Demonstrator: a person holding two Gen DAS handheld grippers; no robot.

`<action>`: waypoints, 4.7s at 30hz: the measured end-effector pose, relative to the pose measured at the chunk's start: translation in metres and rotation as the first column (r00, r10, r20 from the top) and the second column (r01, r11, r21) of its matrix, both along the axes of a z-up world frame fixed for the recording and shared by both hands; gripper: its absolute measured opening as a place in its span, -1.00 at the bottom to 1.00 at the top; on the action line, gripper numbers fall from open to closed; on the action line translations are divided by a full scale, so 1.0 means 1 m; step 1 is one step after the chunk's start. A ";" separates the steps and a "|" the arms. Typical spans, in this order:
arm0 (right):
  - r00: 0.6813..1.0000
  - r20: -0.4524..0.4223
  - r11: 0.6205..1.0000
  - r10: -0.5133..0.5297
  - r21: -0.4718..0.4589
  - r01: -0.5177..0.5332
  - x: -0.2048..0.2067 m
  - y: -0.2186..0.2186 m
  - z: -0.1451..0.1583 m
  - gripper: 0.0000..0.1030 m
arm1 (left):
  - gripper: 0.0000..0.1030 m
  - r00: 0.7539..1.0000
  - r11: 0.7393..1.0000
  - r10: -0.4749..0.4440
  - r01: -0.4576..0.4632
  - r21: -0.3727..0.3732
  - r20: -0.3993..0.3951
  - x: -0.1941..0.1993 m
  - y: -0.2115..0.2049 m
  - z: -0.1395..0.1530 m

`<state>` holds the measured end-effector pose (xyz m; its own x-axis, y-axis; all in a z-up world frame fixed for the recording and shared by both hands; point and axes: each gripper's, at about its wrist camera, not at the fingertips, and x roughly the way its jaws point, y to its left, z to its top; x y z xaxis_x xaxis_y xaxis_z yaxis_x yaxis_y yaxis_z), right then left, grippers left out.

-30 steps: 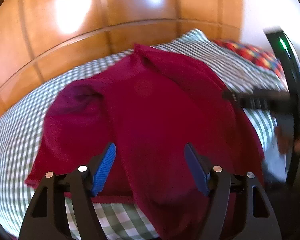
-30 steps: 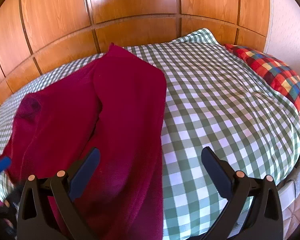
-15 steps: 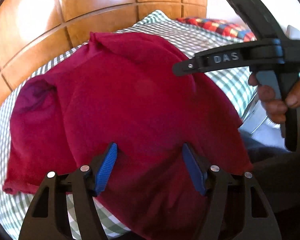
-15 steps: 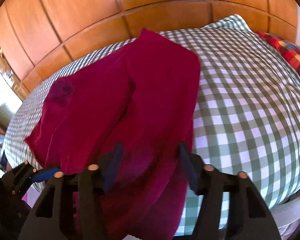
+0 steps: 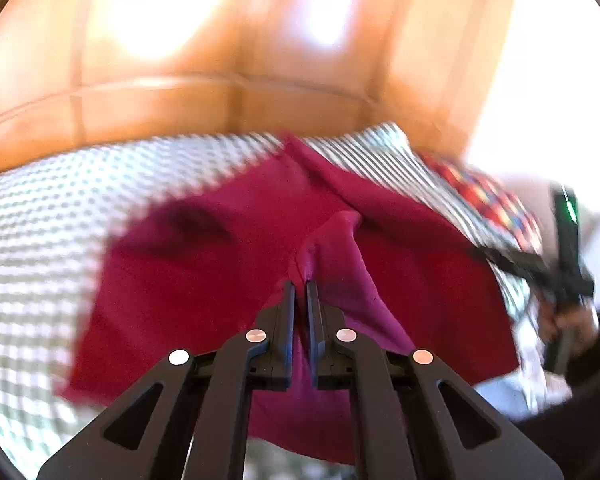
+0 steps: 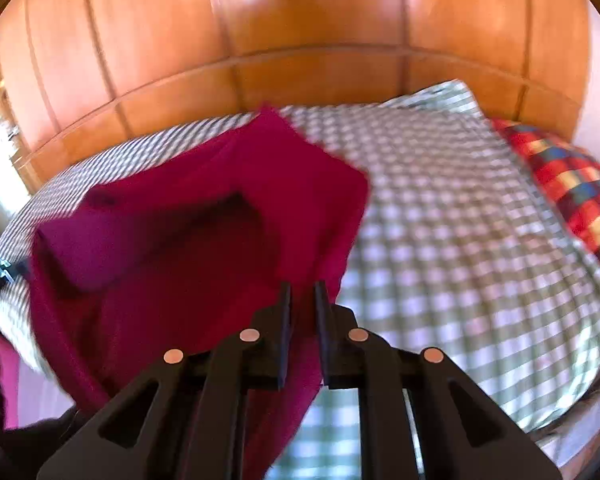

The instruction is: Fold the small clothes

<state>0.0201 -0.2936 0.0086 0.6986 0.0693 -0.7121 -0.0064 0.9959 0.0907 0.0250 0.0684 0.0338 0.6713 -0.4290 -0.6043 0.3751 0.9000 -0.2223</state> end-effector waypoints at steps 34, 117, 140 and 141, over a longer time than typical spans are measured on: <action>0.974 -0.226 0.999 -0.008 0.036 0.017 0.067 -0.054 -0.042 0.44 | -0.90 0.884 0.885 0.441 -0.400 0.239 -0.153 0.138 0.187 -0.052; 0.931 -0.139 0.939 0.337 0.127 -0.321 0.059 0.113 -0.053 0.29 | 0.27 0.931 0.800 0.366 -0.313 0.511 -0.003 0.120 0.096 -0.085; 0.943 -0.025 0.942 0.331 0.070 -0.328 0.070 0.122 -0.085 0.47 | -0.90 0.639 0.635 0.718 -0.764 -0.116 -0.274 0.105 0.343 0.038; 0.944 -0.025 0.942 0.330 0.069 -0.328 0.070 0.122 -0.085 0.47 | -0.90 0.612 0.613 0.735 -0.784 -0.098 -0.291 0.110 0.354 0.040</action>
<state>0.0901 -0.1712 -0.0761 0.6034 0.3362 -0.7231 -0.3283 0.9311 0.1589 0.1353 0.4225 0.0741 0.6830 0.0564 -0.7282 -0.4994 0.7636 -0.4092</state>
